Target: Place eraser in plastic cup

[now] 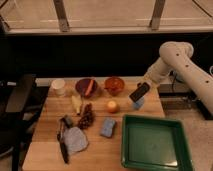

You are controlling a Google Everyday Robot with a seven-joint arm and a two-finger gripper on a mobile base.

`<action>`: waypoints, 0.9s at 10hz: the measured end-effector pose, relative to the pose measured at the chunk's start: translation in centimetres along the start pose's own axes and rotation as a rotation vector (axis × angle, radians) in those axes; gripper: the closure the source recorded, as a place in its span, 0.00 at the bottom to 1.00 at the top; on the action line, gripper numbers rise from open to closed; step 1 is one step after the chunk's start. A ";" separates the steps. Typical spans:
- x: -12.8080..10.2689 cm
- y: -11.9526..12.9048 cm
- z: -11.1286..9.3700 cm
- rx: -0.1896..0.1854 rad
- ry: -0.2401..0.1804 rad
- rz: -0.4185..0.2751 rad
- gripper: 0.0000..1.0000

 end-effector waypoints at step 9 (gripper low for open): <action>2.9 1.8 5.5 -0.030 -0.006 0.214 0.90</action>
